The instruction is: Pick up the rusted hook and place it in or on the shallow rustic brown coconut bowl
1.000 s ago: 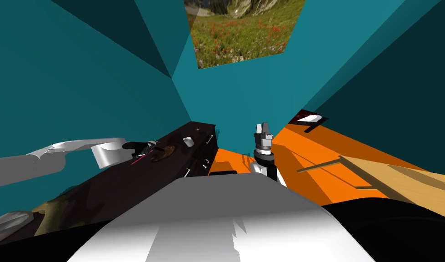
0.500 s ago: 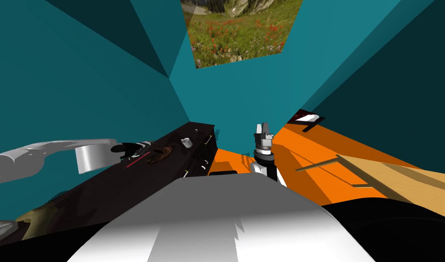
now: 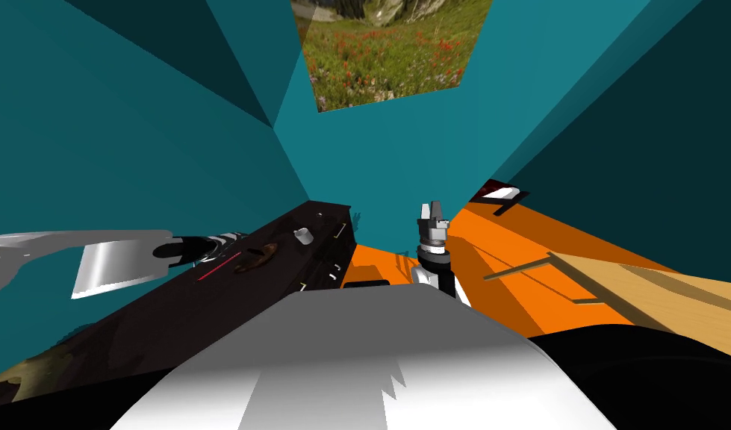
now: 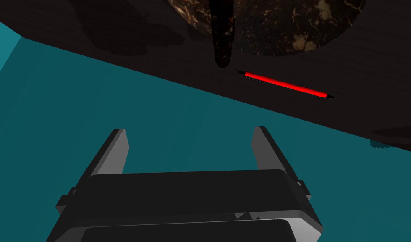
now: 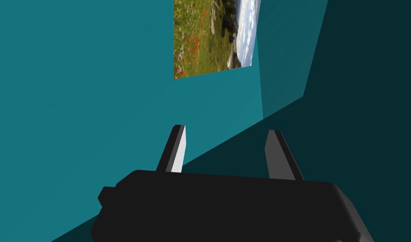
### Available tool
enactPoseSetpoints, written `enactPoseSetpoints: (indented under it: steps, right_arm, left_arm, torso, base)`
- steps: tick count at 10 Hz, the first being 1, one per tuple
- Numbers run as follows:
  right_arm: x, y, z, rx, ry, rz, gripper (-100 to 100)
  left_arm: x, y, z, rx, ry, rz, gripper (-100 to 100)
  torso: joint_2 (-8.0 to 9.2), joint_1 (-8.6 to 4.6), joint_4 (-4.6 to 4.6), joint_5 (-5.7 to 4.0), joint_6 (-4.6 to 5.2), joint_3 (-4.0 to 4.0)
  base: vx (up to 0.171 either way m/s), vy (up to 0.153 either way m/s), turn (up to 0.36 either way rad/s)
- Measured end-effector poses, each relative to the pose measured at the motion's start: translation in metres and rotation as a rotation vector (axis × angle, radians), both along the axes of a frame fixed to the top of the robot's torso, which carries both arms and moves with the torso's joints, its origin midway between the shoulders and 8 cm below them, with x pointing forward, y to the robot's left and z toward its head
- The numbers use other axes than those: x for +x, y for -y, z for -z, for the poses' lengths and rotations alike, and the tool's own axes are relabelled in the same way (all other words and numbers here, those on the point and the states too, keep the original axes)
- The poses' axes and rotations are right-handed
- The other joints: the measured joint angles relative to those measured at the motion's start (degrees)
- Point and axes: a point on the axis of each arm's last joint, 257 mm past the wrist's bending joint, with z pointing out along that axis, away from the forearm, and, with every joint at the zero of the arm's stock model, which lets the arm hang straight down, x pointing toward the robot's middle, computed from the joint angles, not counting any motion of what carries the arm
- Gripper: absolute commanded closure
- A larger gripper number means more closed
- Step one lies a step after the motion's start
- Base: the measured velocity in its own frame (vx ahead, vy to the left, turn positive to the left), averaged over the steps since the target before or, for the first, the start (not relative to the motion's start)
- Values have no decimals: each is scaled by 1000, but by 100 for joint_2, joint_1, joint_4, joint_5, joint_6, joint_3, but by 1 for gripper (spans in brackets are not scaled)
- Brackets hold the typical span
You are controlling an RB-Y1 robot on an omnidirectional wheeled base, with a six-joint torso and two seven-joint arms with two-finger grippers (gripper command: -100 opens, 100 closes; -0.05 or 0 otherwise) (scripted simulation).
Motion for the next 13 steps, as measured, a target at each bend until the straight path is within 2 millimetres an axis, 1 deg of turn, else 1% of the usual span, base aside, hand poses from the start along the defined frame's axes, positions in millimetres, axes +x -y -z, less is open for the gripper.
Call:
enactPoseSetpoints:
  steps: [3, 7, 8, 13]
  right_arm:
    - [0, 0, 0, 0, 0, 0, 0]
    - [0, 0, 0, 0, 0, 0, 0]
    - [0, 0, 0, 0, 0, 0, 0]
    - [0, 0, 0, 0, 0, 0, 0]
  left_arm:
    - [-9, -4, -7, -11, -2, -10, -100]
    - [-27, -10, -16, -20, -22, -22, -100]
    - [-28, -10, -16, -24, -20, -25, 0]
    - [-28, -10, -16, -24, -20, -24, 0]
  torso:
    - [1, -1, 0, 1, 0, 0]
    - [0, 0, 0, 1, 0, 0]
    - [3, 4, 0, 2, 0, 2]
    - [8, 8, 2, 3, 0, 4]
  base:
    - [17, -19, -33]
    - [17, -13, -17]
    - [0, 0, 0]
    - [0, 0, 0]
